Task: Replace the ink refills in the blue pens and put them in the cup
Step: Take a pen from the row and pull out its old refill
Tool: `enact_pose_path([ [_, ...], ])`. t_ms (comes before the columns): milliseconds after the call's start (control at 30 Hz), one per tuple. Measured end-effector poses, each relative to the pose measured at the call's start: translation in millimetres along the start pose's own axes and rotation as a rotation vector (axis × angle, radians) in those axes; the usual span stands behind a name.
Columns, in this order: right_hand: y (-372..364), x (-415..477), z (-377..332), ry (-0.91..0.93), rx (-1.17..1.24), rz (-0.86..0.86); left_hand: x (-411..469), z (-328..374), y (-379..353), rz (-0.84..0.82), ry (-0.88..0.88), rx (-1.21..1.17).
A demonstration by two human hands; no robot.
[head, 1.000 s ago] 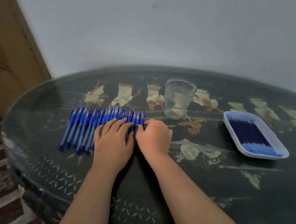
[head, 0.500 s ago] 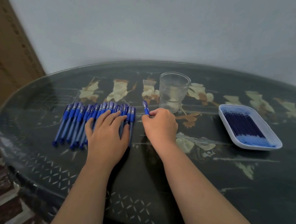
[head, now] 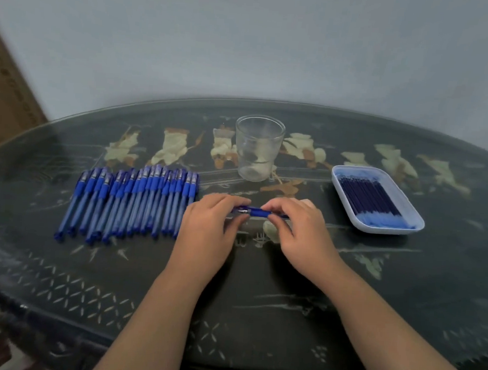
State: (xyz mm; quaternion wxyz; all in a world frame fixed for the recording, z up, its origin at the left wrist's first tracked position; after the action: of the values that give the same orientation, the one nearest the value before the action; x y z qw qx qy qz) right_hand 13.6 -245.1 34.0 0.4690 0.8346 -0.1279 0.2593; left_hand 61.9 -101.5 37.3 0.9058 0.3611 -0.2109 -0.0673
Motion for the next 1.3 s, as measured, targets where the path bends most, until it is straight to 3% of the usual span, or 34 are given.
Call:
enact_pose_path([
  [333,4,-9,11,-0.026,0.171,0.068,0,0,-7,-0.099,0.027,-0.129],
  [1300,13,-12,-1,0.103,0.155,0.191,-6,22,-1,0.015,-0.089,0.113],
])
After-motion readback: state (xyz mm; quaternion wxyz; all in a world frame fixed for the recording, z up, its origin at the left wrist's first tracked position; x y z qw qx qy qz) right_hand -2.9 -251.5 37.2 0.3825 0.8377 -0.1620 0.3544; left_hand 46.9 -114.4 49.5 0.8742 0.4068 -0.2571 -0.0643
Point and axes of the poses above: each hand's wrist, its own x-axis towards the middle knuckle, its own y-axis out of the back of the hand, z = x × y, the point moved 10 cm from there along x, towards the middle knuckle, and after that the axes turned 14 degrees about y, right-handed, at the moved point
